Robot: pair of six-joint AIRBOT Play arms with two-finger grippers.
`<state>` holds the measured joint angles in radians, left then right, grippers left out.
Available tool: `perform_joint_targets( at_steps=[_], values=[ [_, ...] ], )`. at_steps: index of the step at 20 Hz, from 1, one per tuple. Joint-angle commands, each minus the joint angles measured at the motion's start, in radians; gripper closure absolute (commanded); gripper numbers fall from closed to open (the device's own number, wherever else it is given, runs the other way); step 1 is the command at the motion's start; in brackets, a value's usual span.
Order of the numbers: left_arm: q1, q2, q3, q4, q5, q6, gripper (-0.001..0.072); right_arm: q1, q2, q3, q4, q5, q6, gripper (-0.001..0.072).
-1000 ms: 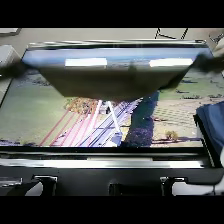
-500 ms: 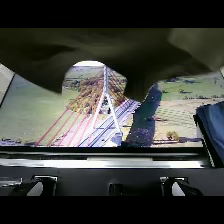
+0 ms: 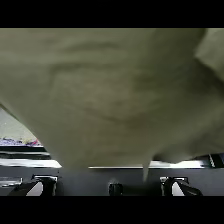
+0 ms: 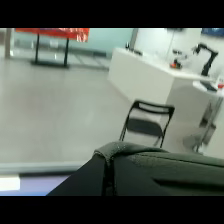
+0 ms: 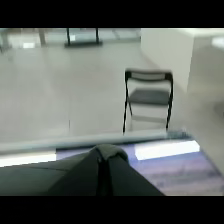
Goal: Fold the clothes and pants, and hang the long-sleeved shirts on hangers.
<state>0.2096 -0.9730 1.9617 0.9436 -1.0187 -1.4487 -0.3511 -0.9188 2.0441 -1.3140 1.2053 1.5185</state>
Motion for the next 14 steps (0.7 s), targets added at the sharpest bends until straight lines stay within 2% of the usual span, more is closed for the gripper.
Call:
perform_joint_targets(
  at_steps=[1,3,6,8,11,14],
  values=[
    [-0.037,-0.180,-0.093,0.004,-0.229,-0.001,0.0688,0.002,-0.196,-0.076,0.020,0.353,0.031,0.0669],
    [-0.076,-0.310,-0.220,0.014,-0.246,0.005,0.0687,0.005,-0.348,-0.184,0.093,0.404,0.032,0.0669],
    [-0.099,-0.523,-0.373,0.018,-0.200,0.002,0.0687,0.089,-0.559,-0.327,0.090,0.347,0.043,0.0669],
    [-0.099,-0.661,-0.388,0.002,-0.161,-0.011,0.0687,0.158,-0.695,-0.350,0.090,0.269,0.061,0.0669],
    [-0.097,-0.789,-0.388,-0.081,-0.029,-0.009,0.0687,0.221,-0.844,-0.349,0.092,0.013,0.105,0.0668],
    [-0.092,-0.805,-0.386,-0.084,0.167,-0.010,0.0687,0.223,-0.871,-0.349,0.092,-0.260,0.137,0.0668]
  ],
)
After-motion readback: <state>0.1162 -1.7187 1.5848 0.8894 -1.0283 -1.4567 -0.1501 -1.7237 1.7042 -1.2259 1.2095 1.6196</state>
